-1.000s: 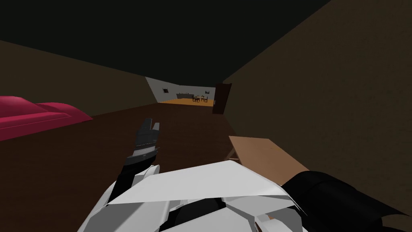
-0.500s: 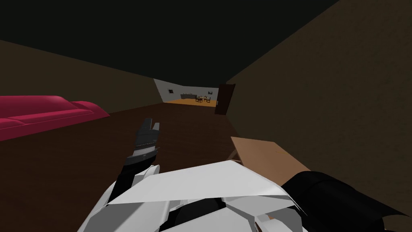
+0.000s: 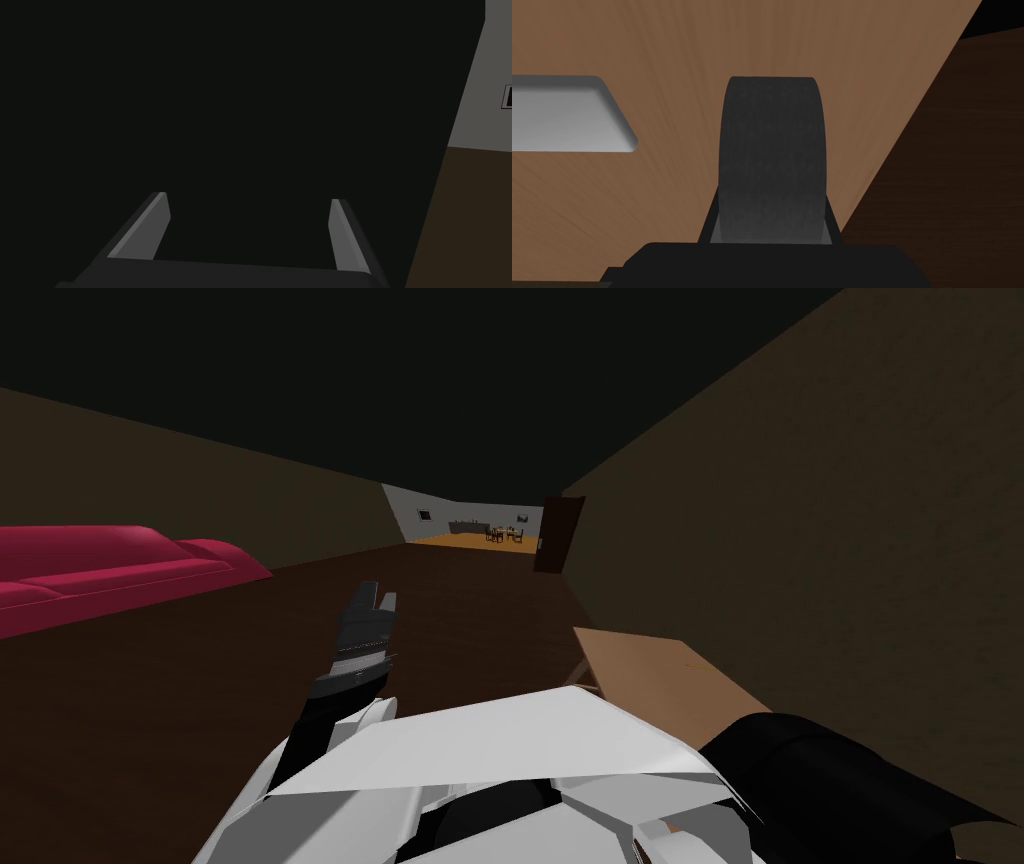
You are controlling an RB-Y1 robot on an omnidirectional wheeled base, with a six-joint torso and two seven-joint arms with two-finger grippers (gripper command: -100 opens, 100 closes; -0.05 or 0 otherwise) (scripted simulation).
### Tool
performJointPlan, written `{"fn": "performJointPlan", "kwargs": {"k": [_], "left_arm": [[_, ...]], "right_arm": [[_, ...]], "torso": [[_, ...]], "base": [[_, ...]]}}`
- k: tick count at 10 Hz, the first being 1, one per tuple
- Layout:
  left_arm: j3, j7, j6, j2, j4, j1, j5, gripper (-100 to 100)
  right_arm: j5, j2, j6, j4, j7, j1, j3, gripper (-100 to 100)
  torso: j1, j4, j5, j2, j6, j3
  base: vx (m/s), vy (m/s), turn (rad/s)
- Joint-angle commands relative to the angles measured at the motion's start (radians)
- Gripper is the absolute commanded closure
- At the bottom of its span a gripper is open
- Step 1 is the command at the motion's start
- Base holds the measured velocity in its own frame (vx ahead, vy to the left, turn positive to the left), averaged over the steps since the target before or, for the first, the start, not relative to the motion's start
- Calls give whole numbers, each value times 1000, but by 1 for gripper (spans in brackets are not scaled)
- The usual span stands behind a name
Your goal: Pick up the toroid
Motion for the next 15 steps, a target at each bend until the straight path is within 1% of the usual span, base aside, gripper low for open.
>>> {"fn": "performJointPlan", "kwargs": {"k": [1,2,3,4,5,6,7,8,9,10,11,12,13,14,15], "left_arm": [[0,0,0,0,0,0,0,0],[0,0,0,0,0,0,0,0],[0,0,0,0,0,0,0,0],[0,0,0,0,0,0,0,0],[0,0,0,0,0,0,0,0],[0,0,0,0,0,0,0,0],[0,0,0,0,0,0,0,0],[0,0,0,0,0,0,0,0],[0,0,0,0,0,0,0,0],[0,0,0,0,0,0,0,0],[0,0,0,0,0,0,0,0],[0,0,0,0,0,0,0,0],[0,0,0,0,0,0,0,0],[0,0,0,0,0,0,0,0],[0,0,0,0,0,0,0,0]], "right_arm": [[-24,-32,14,-35,5,-14,42,100],[-52,-61,20,-53,21,-40,74,100],[-52,-61,20,-53,21,-40,92,100],[-79,-90,26,-71,37,-65,130,100],[-79,-90,26,-71,37,-65,141,100],[-106,-119,32,-89,53,-91,178,100],[-106,-119,32,-89,53,-91,191,100],[-134,-148,38,-107,69,-117,228,100],[-134,-148,38,-107,69,-117,240,100],[-161,-177,44,-125,85,-143,278,100],[-161,-177,44,-125,85,-143,290,100],[-189,-206,49,-143,102,-168,330,100],[-189,-206,49,-143,102,-168,339,100],[-216,-235,55,-160,118,-194,378,100],[-216,-235,55,-160,118,-194,389,100]], "torso": [[0,0,0,0,0,0],[0,-1,0,-2,2,-1],[0,-1,0,-5,2,-3],[0,-1,0,-6,0,-3],[-1,-1,0,-6,1,-3],[-1,-1,0,-4,0,-3],[0,-1,0,-5,0,-3],[0,-1,0,-4,-1,-2],[-1,-1,1,-4,0,-2],[-1,-1,0,-4,-1,-2],[0,-1,1,-4,0,-2],[0,-1,0,-3,0,-2],[0,-1,1,-4,1,-2],[1,-1,1,-3,0,-2],[1,-1,1,-4,1,-2]], "base": [[47,-13,-311],[112,-6,-467],[98,3,-156],[77,-15,-249],[59,-8,-135],[74,-4,-266],[60,5,-134],[64,-12,-223],[55,-6,-145],[66,5,-260],[54,4,-166],[65,-5,-292],[57,6,-143],[67,6,-209],[58,7,-167]]}}
